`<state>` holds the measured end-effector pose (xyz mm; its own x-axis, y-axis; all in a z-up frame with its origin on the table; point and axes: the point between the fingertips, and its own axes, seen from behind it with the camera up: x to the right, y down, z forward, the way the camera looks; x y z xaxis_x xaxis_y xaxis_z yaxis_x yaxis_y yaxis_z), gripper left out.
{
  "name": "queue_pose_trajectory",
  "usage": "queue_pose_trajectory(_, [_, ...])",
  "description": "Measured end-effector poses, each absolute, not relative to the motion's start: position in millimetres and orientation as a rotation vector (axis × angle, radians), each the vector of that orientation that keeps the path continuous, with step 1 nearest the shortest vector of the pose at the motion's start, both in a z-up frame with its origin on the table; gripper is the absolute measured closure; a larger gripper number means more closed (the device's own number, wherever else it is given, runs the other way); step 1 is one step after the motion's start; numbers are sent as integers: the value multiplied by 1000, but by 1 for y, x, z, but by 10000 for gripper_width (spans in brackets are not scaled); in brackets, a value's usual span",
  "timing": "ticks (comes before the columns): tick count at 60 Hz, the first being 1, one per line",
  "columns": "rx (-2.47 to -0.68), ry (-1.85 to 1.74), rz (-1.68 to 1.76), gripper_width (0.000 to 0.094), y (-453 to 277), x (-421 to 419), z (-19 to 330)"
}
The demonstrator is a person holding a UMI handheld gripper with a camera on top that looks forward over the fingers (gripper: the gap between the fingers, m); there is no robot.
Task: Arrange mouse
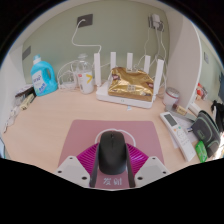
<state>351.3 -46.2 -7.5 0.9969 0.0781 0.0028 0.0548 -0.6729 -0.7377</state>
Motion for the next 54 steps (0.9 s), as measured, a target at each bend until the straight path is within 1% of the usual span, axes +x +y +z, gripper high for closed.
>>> queue_pose_trajectory(3, [-2325,-94,36,458,-49,353,-12])
queue_pose_trajectory(5, [-2322,-89,24,399,-50,356,-11])
queue_pose_trajectory(6, [-2320,-84,13,342,-51,358,-9])
queue_pose_trajectory(9, [-2316,-75,-2,130,-54,359,-3])
queue_pose_trajectory(10, [-2316,-72,0,77,-55,359,-1])
queue_pose_trajectory(11, [-2314,-66,1,70,-57,358,2])
queue_pose_trajectory(14, [-2306,-57,18,101,-62,355,12])
queue_pose_trajectory(18, [-2293,-49,5,81,-70,355,28])
queue_pose_trajectory(24, [-2261,-51,-31,85,-89,354,56])
queue_pose_trajectory(38, [-2204,-35,-158,84,-160,359,120])
queue_pose_trajectory(49, [-2186,-16,-223,86,-217,361,153])
queue_pose_trajectory(54, [-2178,-24,-239,81,-235,359,160])
